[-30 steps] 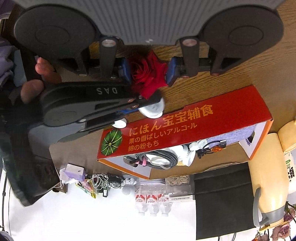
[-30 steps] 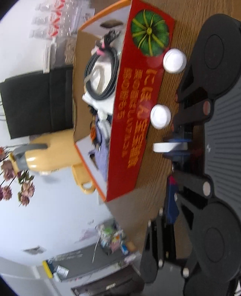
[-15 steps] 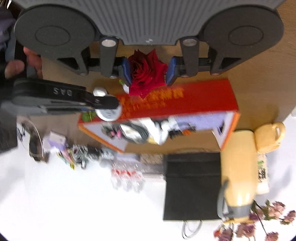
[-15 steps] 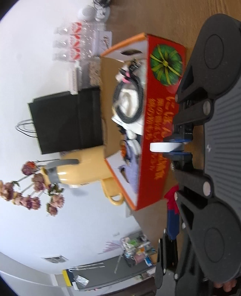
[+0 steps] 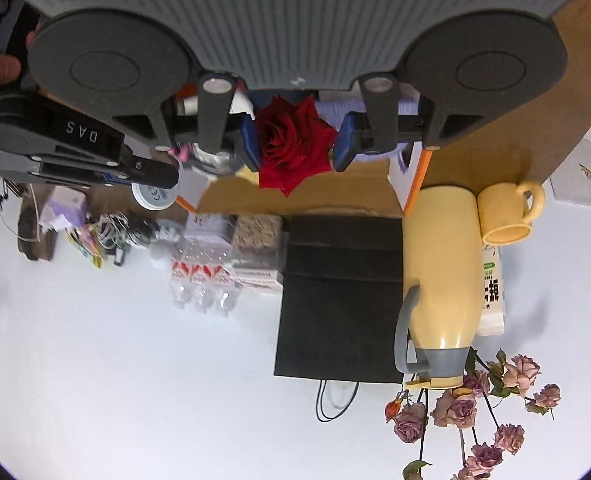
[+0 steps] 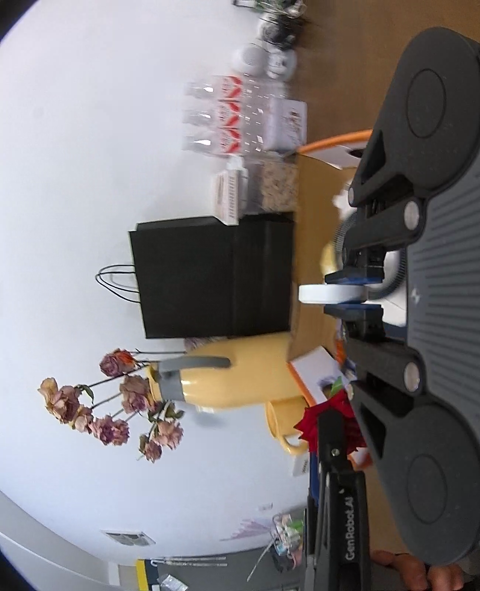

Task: Organize objects
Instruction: 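Carry the rose and cap over the box with both tools, then lower the rose and cap into the box and open both tools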

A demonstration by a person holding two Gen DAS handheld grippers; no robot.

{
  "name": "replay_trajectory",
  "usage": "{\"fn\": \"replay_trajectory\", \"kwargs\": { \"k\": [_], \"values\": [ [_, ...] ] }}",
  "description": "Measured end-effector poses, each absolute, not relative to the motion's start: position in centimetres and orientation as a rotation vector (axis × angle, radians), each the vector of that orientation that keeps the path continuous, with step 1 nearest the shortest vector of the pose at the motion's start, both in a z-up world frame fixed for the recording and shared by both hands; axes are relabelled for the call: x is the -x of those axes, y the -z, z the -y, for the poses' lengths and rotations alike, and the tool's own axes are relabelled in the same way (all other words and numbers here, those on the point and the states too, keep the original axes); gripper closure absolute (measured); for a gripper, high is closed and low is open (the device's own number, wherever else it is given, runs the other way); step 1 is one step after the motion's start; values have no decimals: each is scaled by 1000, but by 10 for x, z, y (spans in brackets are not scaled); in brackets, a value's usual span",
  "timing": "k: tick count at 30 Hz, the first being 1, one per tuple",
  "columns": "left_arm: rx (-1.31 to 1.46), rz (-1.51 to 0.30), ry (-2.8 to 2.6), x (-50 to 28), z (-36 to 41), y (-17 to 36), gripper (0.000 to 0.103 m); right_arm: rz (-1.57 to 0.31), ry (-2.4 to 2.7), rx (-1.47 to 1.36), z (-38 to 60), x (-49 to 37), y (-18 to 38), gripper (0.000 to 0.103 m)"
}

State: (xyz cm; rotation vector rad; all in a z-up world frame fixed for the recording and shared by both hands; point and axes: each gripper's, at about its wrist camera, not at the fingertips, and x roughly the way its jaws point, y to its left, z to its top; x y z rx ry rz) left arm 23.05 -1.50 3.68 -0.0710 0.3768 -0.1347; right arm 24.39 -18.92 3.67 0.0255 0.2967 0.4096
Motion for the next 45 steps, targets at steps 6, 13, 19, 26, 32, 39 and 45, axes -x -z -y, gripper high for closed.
{"fn": "replay_trajectory", "kwargs": {
  "k": [6,13,19,26,32,39,45],
  "values": [
    [89,-371,116,-266,15,-40,60,-286,-379,-8,180,-274,-43,95],
    [125,-385,94,-302,10,-34,60,-295,-355,-8,174,-303,-36,95],
    [128,-430,80,-320,4,-20,60,-326,-346,-1,175,-317,-22,95],
    [108,-415,53,-317,5,-14,54,-353,-337,19,176,-319,-16,93],
    [104,-355,-43,-313,4,-11,0,-370,-298,15,179,-319,-11,11],
    [113,-380,-55,-317,1,-10,0,-379,-292,6,180,-321,-8,0],
    [111,-374,-49,-314,3,-11,0,-371,-295,-1,181,-320,-10,0]
  ]
}}
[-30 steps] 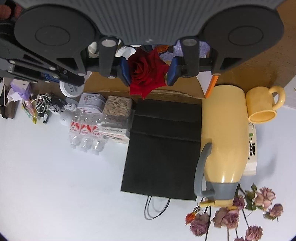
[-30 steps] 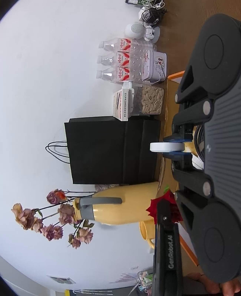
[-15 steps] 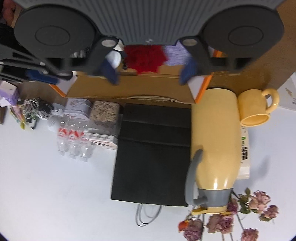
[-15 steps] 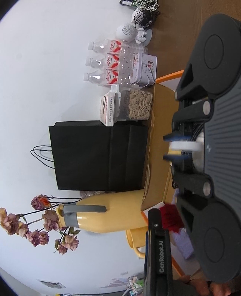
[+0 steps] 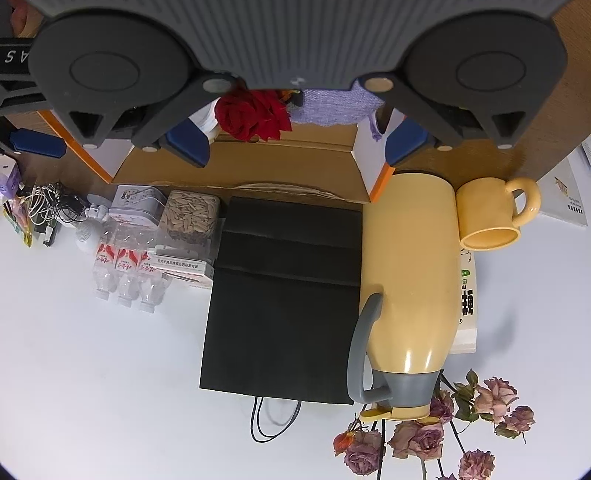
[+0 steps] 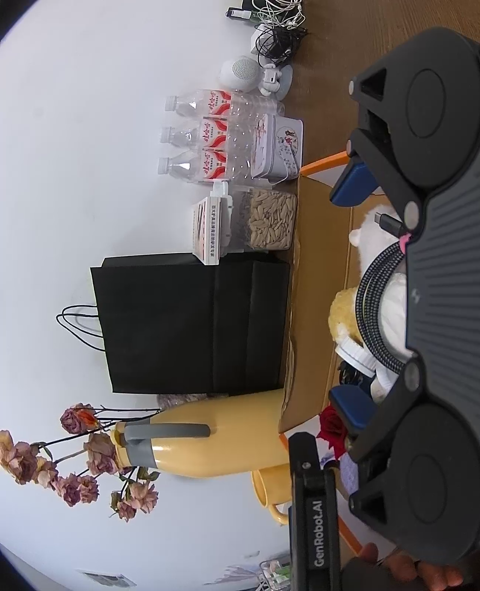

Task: Organize objects
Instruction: 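Lower the rose and cap into the box and open both tools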

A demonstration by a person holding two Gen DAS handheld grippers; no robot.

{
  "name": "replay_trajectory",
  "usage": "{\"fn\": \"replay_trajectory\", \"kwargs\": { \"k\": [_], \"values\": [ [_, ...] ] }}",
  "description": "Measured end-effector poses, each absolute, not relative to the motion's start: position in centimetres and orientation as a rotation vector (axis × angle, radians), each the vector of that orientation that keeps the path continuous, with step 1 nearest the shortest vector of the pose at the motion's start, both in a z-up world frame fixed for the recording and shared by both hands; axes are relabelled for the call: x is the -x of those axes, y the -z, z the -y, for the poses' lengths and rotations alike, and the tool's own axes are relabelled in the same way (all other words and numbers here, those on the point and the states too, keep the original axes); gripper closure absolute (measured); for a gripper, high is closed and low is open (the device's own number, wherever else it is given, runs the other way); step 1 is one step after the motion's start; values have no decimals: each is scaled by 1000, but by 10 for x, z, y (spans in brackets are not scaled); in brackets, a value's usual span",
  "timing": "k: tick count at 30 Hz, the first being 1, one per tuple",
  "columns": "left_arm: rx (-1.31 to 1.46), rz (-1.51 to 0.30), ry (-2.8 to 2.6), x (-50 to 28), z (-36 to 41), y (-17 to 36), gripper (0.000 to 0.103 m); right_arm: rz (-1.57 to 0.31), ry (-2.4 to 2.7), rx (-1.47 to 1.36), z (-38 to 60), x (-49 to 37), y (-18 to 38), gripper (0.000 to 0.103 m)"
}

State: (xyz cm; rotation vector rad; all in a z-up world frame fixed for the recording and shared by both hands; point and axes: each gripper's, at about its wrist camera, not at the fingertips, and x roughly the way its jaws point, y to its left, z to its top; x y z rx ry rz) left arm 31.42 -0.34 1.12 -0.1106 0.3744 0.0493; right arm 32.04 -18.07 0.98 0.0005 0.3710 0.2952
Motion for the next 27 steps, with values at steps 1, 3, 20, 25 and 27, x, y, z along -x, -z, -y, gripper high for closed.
{"fn": "replay_trajectory", "kwargs": {
  "k": [1,3,20,25,27],
  "values": [
    [111,-374,-50,-314,3,-11,0,-370,-296,-1,181,-320,-10,0],
    [111,-372,-47,-313,4,-12,0,-365,-297,-1,181,-318,-12,0],
    [119,-330,-1,-261,-5,-17,0,-273,-301,56,192,-259,-27,0],
    [122,-351,0,-242,-9,-9,0,-314,-296,90,197,-237,-11,0],
    [114,-361,5,-234,-9,-6,0,-342,-285,108,199,-229,-4,0]
  ]
}}
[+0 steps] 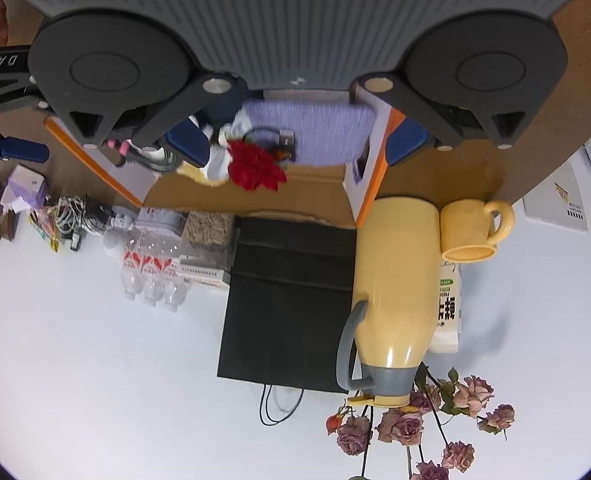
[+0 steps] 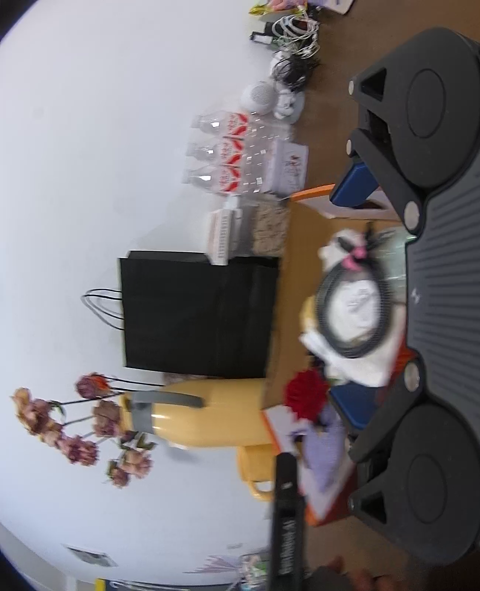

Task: Organize objects
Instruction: 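Lower the rose and cap into the box and open both tools, then move the right tool to the white bottle caps on the table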

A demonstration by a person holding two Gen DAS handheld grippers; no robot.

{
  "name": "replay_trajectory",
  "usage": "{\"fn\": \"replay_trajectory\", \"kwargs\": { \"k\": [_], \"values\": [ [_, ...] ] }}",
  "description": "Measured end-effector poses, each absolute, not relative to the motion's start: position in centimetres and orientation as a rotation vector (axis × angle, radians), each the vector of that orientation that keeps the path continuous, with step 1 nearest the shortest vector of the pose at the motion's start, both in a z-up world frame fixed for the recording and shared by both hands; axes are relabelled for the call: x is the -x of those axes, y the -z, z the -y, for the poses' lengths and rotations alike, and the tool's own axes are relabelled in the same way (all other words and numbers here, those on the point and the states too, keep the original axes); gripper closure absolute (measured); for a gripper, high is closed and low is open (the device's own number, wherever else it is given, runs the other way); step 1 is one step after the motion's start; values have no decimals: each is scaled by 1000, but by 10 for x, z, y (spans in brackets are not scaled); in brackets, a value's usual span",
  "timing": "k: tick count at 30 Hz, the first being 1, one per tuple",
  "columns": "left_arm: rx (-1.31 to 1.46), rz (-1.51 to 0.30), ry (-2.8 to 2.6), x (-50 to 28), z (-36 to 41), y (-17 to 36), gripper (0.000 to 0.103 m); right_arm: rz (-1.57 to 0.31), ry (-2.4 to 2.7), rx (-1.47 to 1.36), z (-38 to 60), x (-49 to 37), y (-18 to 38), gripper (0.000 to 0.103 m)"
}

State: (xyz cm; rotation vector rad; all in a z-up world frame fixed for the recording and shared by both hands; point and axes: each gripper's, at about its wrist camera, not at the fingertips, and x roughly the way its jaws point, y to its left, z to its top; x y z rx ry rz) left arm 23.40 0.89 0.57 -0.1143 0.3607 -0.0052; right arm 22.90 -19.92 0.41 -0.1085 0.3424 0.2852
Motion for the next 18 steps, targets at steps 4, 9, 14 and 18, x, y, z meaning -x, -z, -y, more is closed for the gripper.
{"fn": "replay_trajectory", "kwargs": {
  "k": [4,9,14,18],
  "values": [
    [102,-392,11,-221,-10,3,0,-383,-277,120,206,-213,7,0],
    [98,-439,9,-209,-13,13,0,-449,-260,118,214,-203,22,0],
    [97,-474,8,-202,-17,21,0,-506,-262,133,212,-208,32,0],
    [111,-492,5,-200,-20,25,0,-553,-258,144,209,-214,39,1]
  ]
}}
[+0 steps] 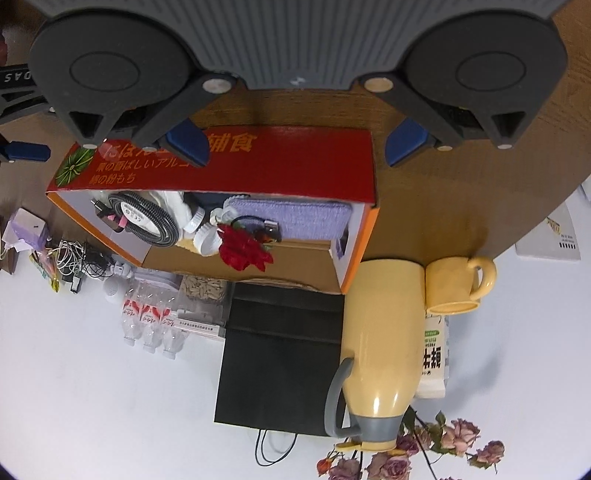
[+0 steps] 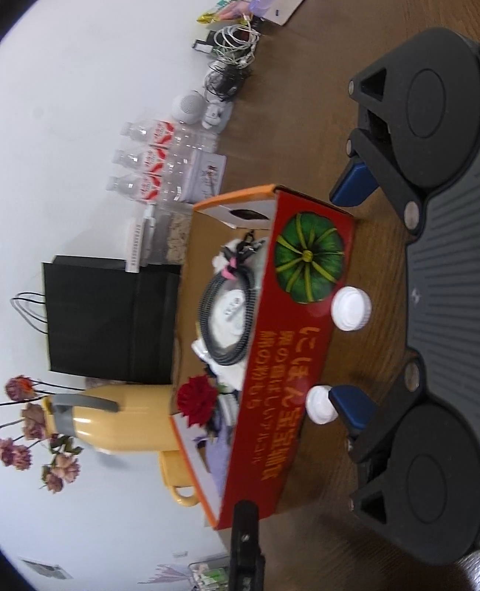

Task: Organize objects
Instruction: 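Move the right tool to the white bottle caps on the table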

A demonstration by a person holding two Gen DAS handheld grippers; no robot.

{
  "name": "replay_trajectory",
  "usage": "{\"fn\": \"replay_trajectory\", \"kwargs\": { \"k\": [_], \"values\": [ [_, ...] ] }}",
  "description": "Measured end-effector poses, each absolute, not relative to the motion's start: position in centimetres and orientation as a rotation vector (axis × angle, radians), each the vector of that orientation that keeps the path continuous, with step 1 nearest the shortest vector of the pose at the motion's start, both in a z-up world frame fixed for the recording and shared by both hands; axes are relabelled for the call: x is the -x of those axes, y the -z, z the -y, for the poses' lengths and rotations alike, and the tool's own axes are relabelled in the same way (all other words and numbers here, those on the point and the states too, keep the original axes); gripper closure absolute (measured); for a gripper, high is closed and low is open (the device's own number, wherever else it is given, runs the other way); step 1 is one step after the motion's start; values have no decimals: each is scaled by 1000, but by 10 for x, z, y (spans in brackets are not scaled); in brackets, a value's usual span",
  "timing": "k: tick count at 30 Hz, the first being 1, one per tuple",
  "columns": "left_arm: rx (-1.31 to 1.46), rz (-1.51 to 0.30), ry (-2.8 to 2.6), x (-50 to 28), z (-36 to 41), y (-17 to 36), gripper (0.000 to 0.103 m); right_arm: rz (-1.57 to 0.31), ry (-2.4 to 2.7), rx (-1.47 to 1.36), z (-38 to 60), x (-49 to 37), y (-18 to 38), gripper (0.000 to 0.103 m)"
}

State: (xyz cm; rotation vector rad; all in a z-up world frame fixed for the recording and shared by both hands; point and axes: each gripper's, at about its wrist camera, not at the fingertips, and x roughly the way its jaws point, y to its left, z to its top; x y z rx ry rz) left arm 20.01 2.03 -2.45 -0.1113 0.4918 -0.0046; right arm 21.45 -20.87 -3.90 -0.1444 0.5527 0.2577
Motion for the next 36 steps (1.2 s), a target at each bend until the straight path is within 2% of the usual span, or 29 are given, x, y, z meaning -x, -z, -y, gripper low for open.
{"fn": "replay_trajectory", "kwargs": {
  "k": [4,8,10,12,16,17,18,36],
  "values": [
    [121,-520,2,-203,-22,28,0,-572,-251,108,211,-219,40,8],
    [123,-531,6,-203,-22,30,0,-604,-257,77,210,-226,43,26],
    [123,-536,6,-203,-22,30,0,-610,-258,70,207,-230,43,30],
    [122,-541,6,-204,-21,31,0,-627,-257,70,204,-234,44,42],
    [118,-545,9,-204,-20,32,0,-642,-253,69,201,-236,46,60],
    [117,-546,9,-204,-20,32,0,-639,-253,68,201,-236,46,72],
    [115,-548,8,-204,-19,33,0,-636,-254,67,201,-235,46,76],
    [77,-566,-7,-208,-6,40,0,-494,-278,98,199,-214,29,76]
  ]
}}
